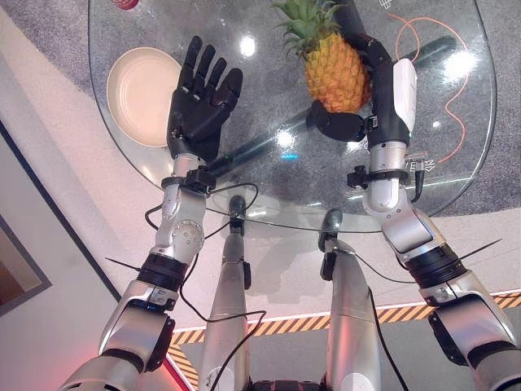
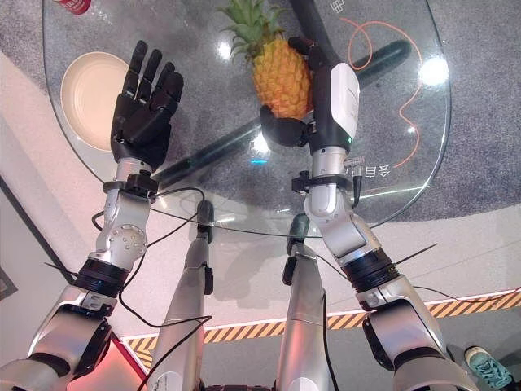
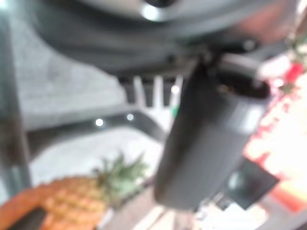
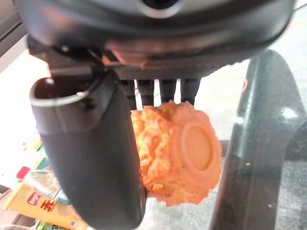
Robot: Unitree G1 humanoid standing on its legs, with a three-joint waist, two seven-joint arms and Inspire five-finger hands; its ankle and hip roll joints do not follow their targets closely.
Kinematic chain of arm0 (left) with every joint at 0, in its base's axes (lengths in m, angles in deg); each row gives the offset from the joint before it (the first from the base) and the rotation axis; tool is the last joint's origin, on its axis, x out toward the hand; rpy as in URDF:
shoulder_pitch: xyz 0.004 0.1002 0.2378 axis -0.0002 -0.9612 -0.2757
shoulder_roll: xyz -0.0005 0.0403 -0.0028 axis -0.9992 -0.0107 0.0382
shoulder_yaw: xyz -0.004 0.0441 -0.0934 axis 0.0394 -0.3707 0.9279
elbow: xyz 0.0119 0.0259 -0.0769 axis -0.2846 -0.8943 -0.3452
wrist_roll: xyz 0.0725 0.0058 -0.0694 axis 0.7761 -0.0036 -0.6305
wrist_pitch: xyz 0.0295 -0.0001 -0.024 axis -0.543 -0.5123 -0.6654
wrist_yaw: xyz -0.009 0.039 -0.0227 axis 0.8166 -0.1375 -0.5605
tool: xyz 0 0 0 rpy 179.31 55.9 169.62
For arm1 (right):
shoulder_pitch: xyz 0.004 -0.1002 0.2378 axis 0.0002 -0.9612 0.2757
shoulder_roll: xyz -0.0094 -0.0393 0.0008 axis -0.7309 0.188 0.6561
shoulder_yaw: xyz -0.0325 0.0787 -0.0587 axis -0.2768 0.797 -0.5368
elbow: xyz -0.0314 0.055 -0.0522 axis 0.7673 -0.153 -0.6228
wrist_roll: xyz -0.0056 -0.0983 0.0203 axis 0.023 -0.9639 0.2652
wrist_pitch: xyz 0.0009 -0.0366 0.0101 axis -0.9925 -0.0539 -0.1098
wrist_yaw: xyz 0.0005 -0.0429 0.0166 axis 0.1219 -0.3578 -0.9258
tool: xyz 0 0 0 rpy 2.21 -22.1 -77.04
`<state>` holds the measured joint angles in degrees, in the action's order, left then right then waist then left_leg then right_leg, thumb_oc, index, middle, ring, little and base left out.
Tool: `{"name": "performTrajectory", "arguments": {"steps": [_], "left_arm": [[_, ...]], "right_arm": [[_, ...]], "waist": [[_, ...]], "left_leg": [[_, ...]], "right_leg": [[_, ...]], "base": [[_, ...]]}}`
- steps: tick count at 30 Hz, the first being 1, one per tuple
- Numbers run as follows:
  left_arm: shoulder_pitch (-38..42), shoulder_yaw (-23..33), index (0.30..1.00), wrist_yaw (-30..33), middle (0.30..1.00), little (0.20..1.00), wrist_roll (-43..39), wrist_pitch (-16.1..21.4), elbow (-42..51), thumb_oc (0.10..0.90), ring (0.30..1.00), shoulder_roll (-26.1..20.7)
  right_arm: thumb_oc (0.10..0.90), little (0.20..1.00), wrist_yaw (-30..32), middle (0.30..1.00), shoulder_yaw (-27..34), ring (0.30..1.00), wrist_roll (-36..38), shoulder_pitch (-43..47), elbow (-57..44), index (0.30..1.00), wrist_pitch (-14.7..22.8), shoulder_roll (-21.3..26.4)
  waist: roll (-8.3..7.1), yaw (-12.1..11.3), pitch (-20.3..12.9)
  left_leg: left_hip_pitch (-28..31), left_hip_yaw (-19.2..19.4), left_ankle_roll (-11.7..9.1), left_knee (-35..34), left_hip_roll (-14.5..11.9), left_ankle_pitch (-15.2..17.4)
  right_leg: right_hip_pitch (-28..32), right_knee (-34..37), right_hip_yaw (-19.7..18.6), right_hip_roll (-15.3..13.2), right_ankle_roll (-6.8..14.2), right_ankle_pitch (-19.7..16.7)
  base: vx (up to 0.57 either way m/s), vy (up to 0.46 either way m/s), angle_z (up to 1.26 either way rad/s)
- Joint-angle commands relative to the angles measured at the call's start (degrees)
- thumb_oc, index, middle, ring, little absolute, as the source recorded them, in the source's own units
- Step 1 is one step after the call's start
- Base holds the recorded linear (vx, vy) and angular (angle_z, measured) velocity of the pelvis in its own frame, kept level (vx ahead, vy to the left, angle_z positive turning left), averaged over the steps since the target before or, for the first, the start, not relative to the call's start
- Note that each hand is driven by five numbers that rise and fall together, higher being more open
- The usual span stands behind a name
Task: Pick up the fruit to the plate
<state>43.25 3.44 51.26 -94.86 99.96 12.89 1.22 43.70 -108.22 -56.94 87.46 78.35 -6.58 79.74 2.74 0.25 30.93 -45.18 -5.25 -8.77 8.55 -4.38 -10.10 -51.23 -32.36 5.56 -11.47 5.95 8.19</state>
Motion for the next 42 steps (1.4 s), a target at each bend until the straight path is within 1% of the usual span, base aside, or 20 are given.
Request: {"name": "performTrajectory", "arguments": {"steps": [1, 12, 14, 15, 18, 19, 23, 25, 26, 27, 31, 32, 34, 35, 37, 38, 40, 42], "left_arm": [[6.5, 1.1, 0.900, -3.4, 0.900, 0.900, -0.8, 2.9, 6.3, 0.800, 0.900, 0.0], [6.6, 0.7, 0.900, -4.0, 0.900, 0.900, -1.9, 2.0, 7.7, 0.800, 0.900, 0.4], [6.6, 0.5, 0.900, -4.3, 0.900, 0.900, -2.8, 1.8, 7.9, 0.800, 0.900, 0.5], [6.7, 0.6, 0.900, -4.4, 0.900, 0.900, -3.2, 1.7, 8.1, 0.800, 0.900, 0.4], [6.5, 0.6, 0.900, -5.1, 0.900, 0.900, -5.3, 0.7, 8.3, 0.800, 0.900, 0.7], [6.7, 0.6, 0.900, -5.0, 0.900, 0.900, -5.4, 0.7, 8.3, 0.800, 0.900, 0.6], [6.4, 0.6, 0.900, -5.6, 0.900, 0.900, -7.4, -0.3, 8.7, 0.800, 0.900, 1.3], [6.4, 0.7, 0.900, -6.1, 0.900, 0.900, -8.7, -0.8, 8.8, 0.800, 0.900, 1.5], [6.3, 0.7, 0.900, -6.3, 0.900, 0.900, -9.5, -1.2, 8.9, 0.800, 0.900, 1.5], [6.5, 0.7, 0.900, -6.4, 0.900, 0.900, -10.1, -1.6, 9.1, 0.800, 0.900, 1.7], [6.7, 0.5, 0.900, -6.8, 0.900, 0.900, -11.8, -2.2, 9.1, 0.800, 0.900, 2.2], [6.6, 0.4, 0.900, -6.9, 0.900, 0.900, -12.3, -2.2, 9.1, 0.800, 0.900, 2.4], [6.9, 0.3, 0.900, -7.4, 0.900, 0.900, -13.1, -2.3, 9.1, 0.800, 0.900, 2.3], [6.8, 0.2, 0.900, -8.1, 0.900, 0.900, -13.8, -2.6, 9.0, 0.800, 0.900, 2.5], [6.9, 0.3, 0.900, -8.3, 0.900, 0.900, -14.0, -2.6, 8.9, 0.800, 0.900, 2.5], [6.8, 0.2, 0.900, -8.5, 0.900, 0.900, -14.5, -2.8, 8.9, 0.800, 0.900, 2.4], [7.2, 0.0, 0.900, -8.2, 0.900, 0.900, -14.8, -2.6, 9.2, 0.800, 0.900, 2.5], [7.2, -0.1, 0.900, -8.3, 0.900, 0.900, -15.0, -2.4, 9.2, 0.800, 0.900, 2.7]], "right_arm": [[0.100, 0.200, 1.5, 0.300, -0.4, 0.300, -4.8, 8.8, -12.0, 0.300, 8.5, 3.1], [0.100, 0.200, 0.4, 0.300, -1.6, 0.300, -5.7, 10.2, -14.5, 0.300, 8.5, 3.6], [0.100, 0.200, 0.3, 0.300, -1.8, 0.300, -5.8, 10.4, -15.1, 0.300, 8.5, 3.6], [0.100, 0.200, 0.3, 0.300, -1.8, 0.300, -5.7, 10.6, -15.4, 0.300, 8.4, 3.7], [0.100, 0.200, 0.5, 0.300, -2.1, 0.300, -5.1, 10.7, -16.2, 0.300, 8.9, 3.8], [0.100, 0.200, 0.4, 0.300, -2.1, 0.300, -5.1, 10.9, -16.3, 0.300, 8.9, 3.8], [0.100, 0.200, -0.8, 0.300, -2.3, 0.300, -5.1, 11.0, -17.7, 0.300, 9.8, 3.3], [0.100, 0.200, -1.3, 0.300, -2.4, 0.300, -5.1, 11.3, -18.2, 0.300, 10.1, 3.3], [0.100, 0.200, -1.7, 0.300, -2.6, 0.300, -5.2, 11.3, -18.3, 0.300, 10.1, 3.2], [0.100, 0.200, -2.0, 0.300, -2.7, 0.300, -5.2, 11.5, -18.6, 0.300, 10.0, 3.3], [0.100, 0.200, -2.7, 0.300, -3.6, 0.300, -5.0, 12.0, -19.0, 0.300, 9.6, 3.4], [0.100, 0.200, -3.0, 0.300, -3.9, 0.300, -4.9, 12.2, -19.0, 0.300, 9.4, 3.4], [0.100, 0.200, -3.3, 0.300, -4.2, 0.300, -4.8, 12.5, -18.8, 0.300, 9.4, 3.6], [0.100, 0.200, -3.6, 0.300, -4.5, 0.300, -4.4, 12.4, -18.6, 0.300, 9.3, 3.8], [0.100, 0.200, -3.8, 0.300, -4.7, 0.300, -4.2, 12.7, -18.7, 0.300, 9.2, 4.0], [0.100, 0.200, -4.3, 0.300, -5.0, 0.300, -4.1, 12.6, -18.7, 0.300, 9.1, 3.9], [0.100, 0.200, -5.1, 0.300, -5.4, 0.300, -4.1, 13.0, -18.8, 0.300, 8.7, 4.0], [0.100, 0.200, -5.5, 0.300, -5.9, 0.300, -3.9, 13.0, -18.7, 0.300, 8.4, 4.1]], "waist": [[-1.99, 0.9, -1.1], [-2.11, 0.6, -1.1], [-2.18, 0.6, -1.1], [-2.17, 0.6, -1.1], [-2.13, 0.5, -1.1], [-2.13, 0.6, -1.1], [-2.23, 0.5, -1.1], [-2.20, 0.5, -1.1], [-2.15, 0.5, -1.1], [-2.16, 0.6, -1.1], [-2.20, 0.6, -1.1], [-2.21, 0.5, -1.1], [-2.23, 0.5, -1.1], [-2.26, 0.5, -1.1], [-2.26, 0.5, -1.1], [-2.29, 0.4, -1.1], [-2.28, 0.4, -1.1], [-2.28, 0.4, -1.1]], "left_leg": [[2.1, 4.9, 3.5, 4.2, 3.7, 5.7], [1.8, 4.8, 3.5, 4.0, 3.7, 5.6], [1.7, 4.8, 3.5, 4.0, 3.7, 5.6], [1.3, 4.8, 3.6, 3.9, 3.8, 5.1], [1.4, 4.7, 3.5, 4.1, 3.8, 5.5], [1.0, 4.7, 3.6, 4.0, 3.8, 5.1], [1.4, 4.7, 3.5, 4.1, 3.8, 5.6], [0.9, 4.6, 3.6, 4.0, 3.9, 5.1], [1.3, 4.6, 3.6, 4.1, 3.9, 5.6], [0.9, 4.6, 3.6, 4.1, 4.0, 5.1], [0.9, 4.7, 3.6, 4.0, 4.0, 5.0], [1.2, 4.7, 3.6, 4.1, 3.9, 5.4], [0.9, 4.8, 3.6, 3.9, 4.0, 4.9], [1.3, 4.8, 3.6, 3.9, 3.9, 5.3], [1.0, 4.8, 3.6, 3.8, 4.0, 4.8], [1.3, 4.7, 3.6, 3.9, 4.0, 5.3], [1.0, 4.7, 3.6, 3.6, 4.1, 4.6], [1.4, 4.7, 3.6, 3.6, 4.0, 5.1]], "right_leg": [[7.8, 17.4, 1.1, 3.8, 2.0, -11.2], [7.8, 17.8, 1.4, 3.6, 2.0, -11.3], [7.9, 18.0, 1.5, 3.6, 2.0, -11.3], [7.5, 18.2, 1.5, 3.6, 2.0, -11.8], [7.6, 18.0, 1.5, 3.6, 2.1, -11.4], [7.2, 18.2, 1.6, 3.6, 2.0, -11.8], [7.6, 18.3, 1.6, 3.5, 2.1, -11.5], [7.2, 18.5, 1.6, 3.5, 2.0, -12.0], [7.5, 18.3, 1.5, 3.5, 2.1, -11.5], [7.1, 18.5, 1.5, 3.5, 2.0, -12.0], [7.3, 18.6, 1.6, 3.4, 2.1, -12.0], [7.5, 18.5, 1.6, 3.4, 2.1, -11.6], [7.3, 18.7, 1.7, 3.4, 2.1, -12.1], [7.7, 18.6, 1.8, 3.4, 2.1, -11.7], [7.4, 18.8, 1.9, 3.3, 2.1, -12.1], [7.7, 18.6, 1.9, 3.3, 2.2, -11.7], [7.4, 18.9, 2.0, 3.3, 2.1, -12.2], [7.7, 18.8, 2.0, 3.3, 2.1, -11.8]], "base": [[0.00, 0.000, 0.00], [0.00, 0.000, 0.00], [0.00, 0.000, 0.00], [0.00, 0.000, 0.00], [0.00, 0.000, 0.00], [0.00, 0.000, 0.00], [0.00, 0.000, 0.00], [0.00, 0.000, 0.00], [0.00, 0.000, 0.00], [0.00, 0.000, 0.00], [0.00, 0.000, 0.00], [0.00, 0.000, 0.00], [0.00, 0.000, 0.00], [0.00, 0.000, 0.00], [0.00, 0.000, 0.00], [0.00, 0.000, 0.00], [0.00, 0.000, 0.00], [0.00, 0.000, 0.00]]}}
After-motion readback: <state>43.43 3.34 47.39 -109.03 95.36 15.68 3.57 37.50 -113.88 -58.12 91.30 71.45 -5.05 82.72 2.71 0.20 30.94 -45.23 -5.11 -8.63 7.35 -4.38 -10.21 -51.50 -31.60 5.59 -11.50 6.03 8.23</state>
